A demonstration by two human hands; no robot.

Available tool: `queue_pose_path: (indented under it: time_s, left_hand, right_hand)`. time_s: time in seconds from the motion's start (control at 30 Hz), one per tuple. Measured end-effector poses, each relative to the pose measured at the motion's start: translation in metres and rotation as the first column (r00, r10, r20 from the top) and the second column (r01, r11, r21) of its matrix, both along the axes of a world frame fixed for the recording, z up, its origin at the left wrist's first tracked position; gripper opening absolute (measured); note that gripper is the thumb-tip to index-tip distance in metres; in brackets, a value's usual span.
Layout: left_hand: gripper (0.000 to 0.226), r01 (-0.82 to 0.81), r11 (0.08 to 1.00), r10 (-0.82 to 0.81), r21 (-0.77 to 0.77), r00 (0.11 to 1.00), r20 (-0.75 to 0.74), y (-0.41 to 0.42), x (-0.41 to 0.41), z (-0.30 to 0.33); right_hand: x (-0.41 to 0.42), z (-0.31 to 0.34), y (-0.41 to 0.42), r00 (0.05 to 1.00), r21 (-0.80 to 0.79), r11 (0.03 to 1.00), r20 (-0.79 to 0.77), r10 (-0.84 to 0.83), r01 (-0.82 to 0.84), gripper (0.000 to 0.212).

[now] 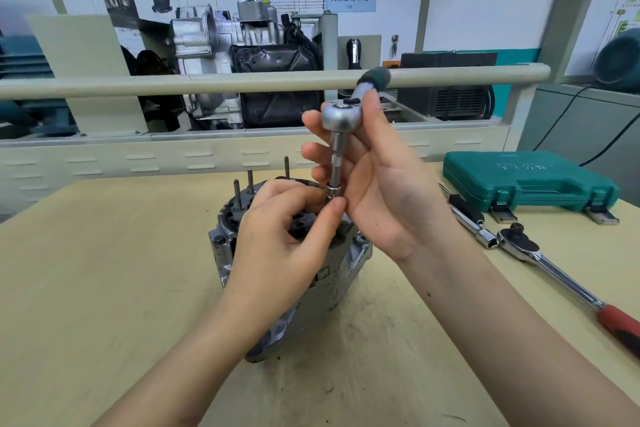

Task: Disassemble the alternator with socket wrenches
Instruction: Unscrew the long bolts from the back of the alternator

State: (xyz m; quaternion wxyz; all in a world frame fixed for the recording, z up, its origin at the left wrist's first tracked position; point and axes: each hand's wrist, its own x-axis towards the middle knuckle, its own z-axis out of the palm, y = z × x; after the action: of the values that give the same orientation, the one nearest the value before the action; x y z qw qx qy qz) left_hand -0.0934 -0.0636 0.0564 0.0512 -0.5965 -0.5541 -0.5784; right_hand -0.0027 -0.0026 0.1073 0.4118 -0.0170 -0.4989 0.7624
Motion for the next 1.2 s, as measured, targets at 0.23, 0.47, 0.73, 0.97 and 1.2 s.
queue_pose_path:
  time_s: [0.23,0.47,0.73,0.97,1.2]
  left_hand:
    - [0.018,-0.068,0.997,0.067,0.045,0.998,0.019,0.0032,0.0028,-0.0007]
    - [0.018,-0.032,0.999,0.030,0.024,0.998,0.046,0.0021,0.0021,-0.0002]
    - [0.017,0.001,1.000,-0.002,0.005,0.999,0.035,0.0012,0.0003,0.0013]
    - [0.022,-0.062,0.998,0.061,0.031,0.997,0.042,0.0035,0.0027,0.0009]
    - [0.009,0.029,0.999,-0.028,-0.016,0.998,0.064,0.0014,0.0000,0.0015]
  right_hand:
    - [0.0000,-0.0021,-0.0034,0.997,-0.029,0.999,-0.073,-0.021,0.019,0.061]
    - [0.0001,-0.0032,-0.0057,0.997,0.035,0.999,-0.080,-0.014,0.017,0.052]
    - [0.0006,-0.0008,-0.0044,1.000,0.016,1.000,0.012,-0.013,0.013,0.042]
    - [0.0014,-0.0016,-0.0020,0.993,-0.026,0.996,-0.072,-0.093,0.091,0.034]
    - [-0.0008,-0.0018,-0.0017,0.998,0.008,0.998,0.000,-0.063,0.063,0.042]
